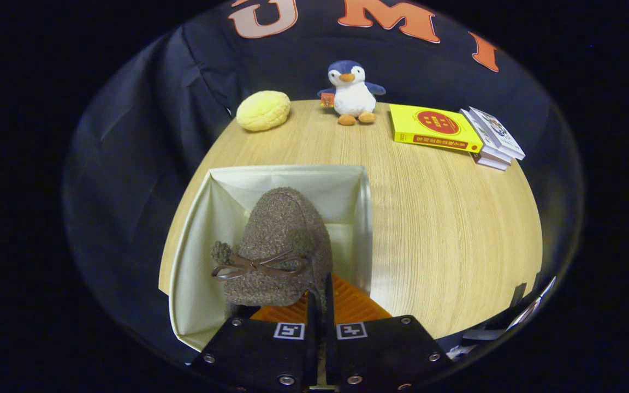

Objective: Open the storage box then place both shoes into the box .Put the left shoe in first, then the right shoe, with the right side of both shoes facing outward in a uniform manner.

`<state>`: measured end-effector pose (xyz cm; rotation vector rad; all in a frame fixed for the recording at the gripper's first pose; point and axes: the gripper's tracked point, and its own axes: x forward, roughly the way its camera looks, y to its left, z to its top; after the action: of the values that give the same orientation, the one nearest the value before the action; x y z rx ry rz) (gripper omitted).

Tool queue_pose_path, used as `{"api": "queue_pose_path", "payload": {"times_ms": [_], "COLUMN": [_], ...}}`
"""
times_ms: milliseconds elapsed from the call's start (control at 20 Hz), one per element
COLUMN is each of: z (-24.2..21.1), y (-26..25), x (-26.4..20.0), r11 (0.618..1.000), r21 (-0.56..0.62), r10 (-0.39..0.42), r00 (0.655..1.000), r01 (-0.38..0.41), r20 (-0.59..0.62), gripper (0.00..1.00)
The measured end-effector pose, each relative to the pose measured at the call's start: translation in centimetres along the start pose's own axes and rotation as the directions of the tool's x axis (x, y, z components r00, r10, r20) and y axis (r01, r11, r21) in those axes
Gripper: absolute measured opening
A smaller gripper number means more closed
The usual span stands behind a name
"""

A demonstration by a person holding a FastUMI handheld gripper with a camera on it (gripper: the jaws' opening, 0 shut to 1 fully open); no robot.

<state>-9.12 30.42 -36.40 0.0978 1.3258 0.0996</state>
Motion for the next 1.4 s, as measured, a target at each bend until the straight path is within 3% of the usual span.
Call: {"api": "queue_pose_path", "payload": {"times_ms": [100, 300, 450, 550, 650, 950, 1250, 1400], "z": [-0.5, 0.2, 1.1, 3.1, 5.1, 10.7, 14.3, 15.4], "y": [0.5, 0.5, 2.2, 0.3, -2.1, -11.7, -19.3, -22.0], "x": [-0.4, -2.9, -6.2, -8.6, -10.6, -17.0, -23.9, -26.6], "r11": [1.000, 0.996, 0.954, 0.946, 0.948, 0.971, 0.989, 0.994], "r21": [0.004, 0.025, 0.112, 0.104, 0.079, 0.019, -0.046, -0.051], "r10": [0.021, 0.089, 0.277, 0.300, 0.291, 0.204, 0.132, 0.103], "r00": [1.000, 0.996, 0.961, 0.950, 0.940, 0.868, 0.723, 0.655], "r01": [-0.020, -0.089, -0.277, -0.308, -0.309, -0.237, -0.137, -0.097], "r20": [-0.017, 0.002, 0.016, 0.083, 0.176, 0.452, 0.678, 0.748], "gripper": [0.17, 0.22, 0.27, 0.29, 0.30, 0.51, 0.66, 0.83]}}
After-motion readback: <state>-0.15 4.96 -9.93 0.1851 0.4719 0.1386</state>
